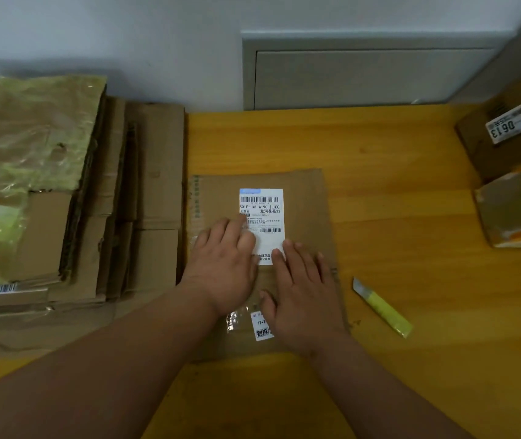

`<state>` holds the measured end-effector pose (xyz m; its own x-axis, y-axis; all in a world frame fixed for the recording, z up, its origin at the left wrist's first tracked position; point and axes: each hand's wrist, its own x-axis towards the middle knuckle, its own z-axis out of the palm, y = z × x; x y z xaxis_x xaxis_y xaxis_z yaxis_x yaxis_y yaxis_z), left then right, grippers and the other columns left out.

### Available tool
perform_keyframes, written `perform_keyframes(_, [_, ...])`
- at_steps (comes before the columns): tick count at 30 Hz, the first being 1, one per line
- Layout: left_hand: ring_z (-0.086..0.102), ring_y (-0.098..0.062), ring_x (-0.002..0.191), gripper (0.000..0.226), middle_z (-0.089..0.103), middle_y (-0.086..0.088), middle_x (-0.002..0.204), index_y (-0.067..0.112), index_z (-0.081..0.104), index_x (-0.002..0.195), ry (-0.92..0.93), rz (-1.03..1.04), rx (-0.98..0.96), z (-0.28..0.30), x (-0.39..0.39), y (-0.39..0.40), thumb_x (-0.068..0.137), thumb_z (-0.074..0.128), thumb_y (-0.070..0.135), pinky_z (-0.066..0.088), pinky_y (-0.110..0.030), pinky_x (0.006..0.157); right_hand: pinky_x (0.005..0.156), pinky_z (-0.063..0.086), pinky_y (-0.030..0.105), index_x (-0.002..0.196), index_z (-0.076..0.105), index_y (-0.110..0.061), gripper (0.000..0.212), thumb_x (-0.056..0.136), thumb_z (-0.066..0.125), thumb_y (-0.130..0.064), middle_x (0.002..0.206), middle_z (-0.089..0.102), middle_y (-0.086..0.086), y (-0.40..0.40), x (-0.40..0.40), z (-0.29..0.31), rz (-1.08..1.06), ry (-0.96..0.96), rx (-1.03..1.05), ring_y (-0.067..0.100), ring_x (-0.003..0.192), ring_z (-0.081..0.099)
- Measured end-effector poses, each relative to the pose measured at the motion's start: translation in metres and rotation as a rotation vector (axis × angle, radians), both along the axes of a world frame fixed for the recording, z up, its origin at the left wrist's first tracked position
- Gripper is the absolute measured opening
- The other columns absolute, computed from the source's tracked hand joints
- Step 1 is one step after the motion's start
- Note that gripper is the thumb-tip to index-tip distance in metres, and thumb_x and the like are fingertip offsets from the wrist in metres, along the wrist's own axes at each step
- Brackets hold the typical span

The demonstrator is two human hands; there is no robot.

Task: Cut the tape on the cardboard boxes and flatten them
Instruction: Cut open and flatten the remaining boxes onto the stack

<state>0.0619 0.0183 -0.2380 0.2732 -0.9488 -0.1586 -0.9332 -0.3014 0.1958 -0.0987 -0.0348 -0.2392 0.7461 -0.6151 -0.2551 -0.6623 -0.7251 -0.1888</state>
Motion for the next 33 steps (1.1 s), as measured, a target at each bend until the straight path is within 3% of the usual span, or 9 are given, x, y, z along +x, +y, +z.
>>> perform_keyframes(2, [0.000,-0.030,0.151,0.060,0.002,-0.011,0.165,0.011,0.024,0.151,0.046,0.030,0.098,-0.003,0.008,-0.010,0.101,0.030,0.045,0.005,-0.047,0.121,0.118,0.016,0.047,0.139,0.048,-0.013,0.060,0.090,0.039,-0.045,0.148,0.045,0.012,-0.016,0.017,0.004,-0.030,-0.092,-0.060,0.032,0.140,0.037])
perform_keyframes(5, [-0.032,-0.020,0.145,0.070,-0.031,-0.001,0.159,0.019,-0.025,0.149,0.034,0.052,0.213,-0.017,0.008,-0.013,0.097,0.004,0.054,-0.018,-0.042,0.119,0.120,-0.012,0.041,0.157,0.009,-0.020,0.066,0.100,0.024,-0.048,0.165,-0.001,0.007,-0.042,0.035,0.000,-0.021,-0.037,-0.040,0.024,0.152,-0.006])
perform_keyframes(7, [-0.013,-0.024,0.151,0.071,-0.012,-0.004,0.165,0.016,-0.006,0.156,0.018,0.065,0.185,-0.013,0.008,-0.016,0.097,0.009,0.052,-0.004,-0.043,0.121,0.119,-0.016,0.042,0.157,-0.006,-0.022,0.066,0.101,0.016,-0.050,0.164,-0.016,0.004,-0.047,0.031,-0.012,0.008,0.059,-0.017,0.020,0.149,-0.020])
perform_keyframes(10, [0.034,-0.030,0.135,0.064,0.033,-0.008,0.153,0.016,0.038,0.146,0.012,0.103,0.041,0.000,0.020,-0.035,0.093,0.020,0.048,0.029,-0.044,0.107,0.120,0.000,0.047,0.155,0.024,-0.018,0.067,0.096,0.022,-0.049,0.163,0.017,0.010,-0.056,0.038,-0.009,0.017,0.018,-0.043,0.026,0.150,0.008])
perform_keyframes(12, [0.016,-0.029,0.146,0.067,0.014,-0.006,0.162,0.018,0.016,0.156,0.048,0.135,0.064,-0.003,0.032,-0.050,0.097,0.018,0.049,0.018,-0.045,0.116,0.119,0.010,0.049,0.148,0.039,-0.017,0.065,0.092,0.024,-0.048,0.156,0.033,0.012,-0.075,0.054,-0.006,0.004,-0.070,-0.088,0.028,0.146,0.021])
perform_keyframes(15, [-0.026,-0.021,0.148,0.070,-0.027,-0.001,0.161,0.021,-0.025,0.150,0.032,0.148,0.219,-0.020,0.038,-0.059,0.095,0.004,0.054,-0.015,-0.040,0.118,0.122,-0.005,0.048,0.157,0.008,-0.021,0.067,0.099,0.013,-0.053,0.165,-0.008,0.006,-0.105,0.065,-0.014,0.065,-0.005,-0.028,0.022,0.151,-0.012])
perform_keyframes(20, [0.002,-0.024,0.152,0.068,0.006,-0.005,0.166,0.014,0.009,0.158,0.011,0.223,0.078,-0.017,0.039,-0.067,0.099,0.016,0.048,0.004,-0.042,0.121,0.120,-0.011,0.047,0.157,0.006,-0.022,0.073,0.094,0.009,-0.058,0.166,-0.005,0.003,-0.117,0.067,-0.024,0.069,-0.015,-0.035,0.020,0.151,-0.010])
perform_keyframes(25, [-0.031,-0.011,0.141,0.072,-0.027,0.000,0.160,0.018,-0.025,0.149,0.028,0.245,0.202,-0.026,0.036,-0.071,0.092,-0.001,0.057,-0.018,-0.034,0.116,0.119,-0.016,0.046,0.156,-0.005,-0.024,0.073,0.095,0.003,-0.062,0.164,-0.017,-0.001,-0.131,0.067,-0.030,0.080,0.001,-0.037,0.017,0.149,-0.021])
perform_keyframes(33, [-0.035,-0.015,0.144,0.065,-0.036,0.005,0.156,0.023,-0.023,0.151,0.000,0.235,0.064,-0.005,-0.013,-0.030,0.099,-0.001,0.056,-0.019,-0.039,0.119,0.118,-0.016,0.050,0.154,-0.014,-0.026,0.067,0.099,0.014,-0.051,0.159,-0.030,0.002,-0.121,0.057,-0.010,0.064,-0.021,-0.039,0.022,0.147,-0.026])
